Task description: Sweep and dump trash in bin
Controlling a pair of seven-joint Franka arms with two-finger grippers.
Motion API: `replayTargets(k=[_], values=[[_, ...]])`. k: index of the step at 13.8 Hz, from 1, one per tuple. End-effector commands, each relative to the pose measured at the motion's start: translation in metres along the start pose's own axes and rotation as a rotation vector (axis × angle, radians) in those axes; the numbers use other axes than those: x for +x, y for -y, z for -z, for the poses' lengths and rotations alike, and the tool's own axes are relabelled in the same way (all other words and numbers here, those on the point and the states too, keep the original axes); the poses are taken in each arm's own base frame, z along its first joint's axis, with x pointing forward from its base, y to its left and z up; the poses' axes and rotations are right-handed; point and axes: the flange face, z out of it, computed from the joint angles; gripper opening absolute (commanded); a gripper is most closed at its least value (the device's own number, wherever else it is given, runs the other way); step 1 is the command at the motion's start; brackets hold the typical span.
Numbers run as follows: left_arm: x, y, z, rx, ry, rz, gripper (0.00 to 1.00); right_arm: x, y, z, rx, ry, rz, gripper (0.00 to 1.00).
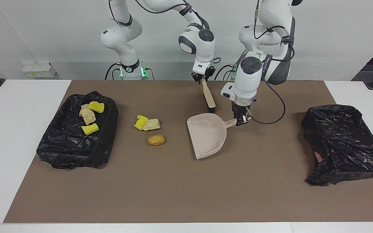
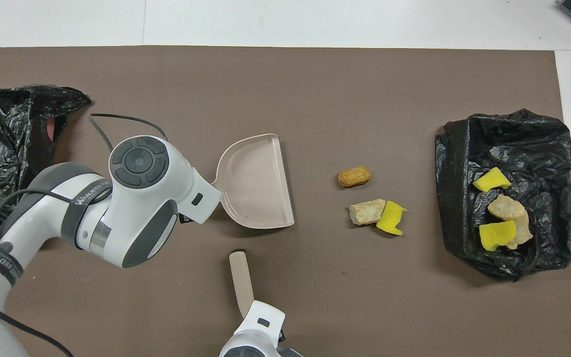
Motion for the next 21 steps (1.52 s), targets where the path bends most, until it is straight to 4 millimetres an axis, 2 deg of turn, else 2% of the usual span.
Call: replayTargets(k=[1, 3, 5, 6, 7, 10, 12, 14, 16, 18, 19, 21], values=[[0.002, -0.004, -0.005, 0.006, 0.013, -0.049, 0.00, 0.001, -0.001, 0.013, 0.012, 0.006, -0.001, 0.00], [0.002, -0.001, -0.007, 0.010, 0.016, -0.054, 0.00, 0.002, -0.002, 0.028, 0.005, 0.019, -0.003, 0.00], [0.003, -0.002, -0.008, 0.015, 0.028, -0.065, 0.00, 0.006, -0.028, 0.070, -0.002, 0.008, -0.048, 0.00], [0.005, -0.004, -0.008, 0.014, 0.028, -0.069, 0.00, 0.001, -0.040, 0.087, -0.014, 0.013, -0.059, 0.00], [0.008, -0.005, -0.007, 0.015, 0.028, -0.075, 0.00, -0.002, -0.058, 0.106, -0.027, 0.025, -0.088, 0.00], [0.023, -0.020, -0.005, 0.000, 0.036, -0.112, 0.00, -0.007, -0.132, 0.156, -0.064, 0.069, -0.172, 0.00], [0.033, -0.027, -0.005, -0.002, 0.032, -0.120, 0.00, -0.003, -0.175, 0.172, -0.098, 0.052, -0.307, 0.00], [0.044, -0.034, -0.012, -0.010, 0.027, -0.109, 0.00, 0.012, -0.228, 0.169, -0.205, 0.049, -0.376, 0.00], [0.045, -0.033, -0.012, -0.013, 0.025, -0.065, 0.00, 0.041, -0.284, 0.141, -0.284, 0.088, -0.368, 0.00], [0.043, -0.035, -0.014, -0.028, 0.039, -0.064, 0.00, 0.056, -0.326, 0.116, -0.379, 0.106, -0.361, 0.00], [0.042, -0.036, -0.014, -0.035, 0.047, -0.062, 0.00, 0.058, -0.340, 0.114, -0.380, 0.110, -0.359, 0.00], [0.040, -0.041, -0.014, -0.055, 0.071, -0.057, 0.00, 0.056, -0.347, 0.093, -0.385, 0.161, -0.334, 0.00]])
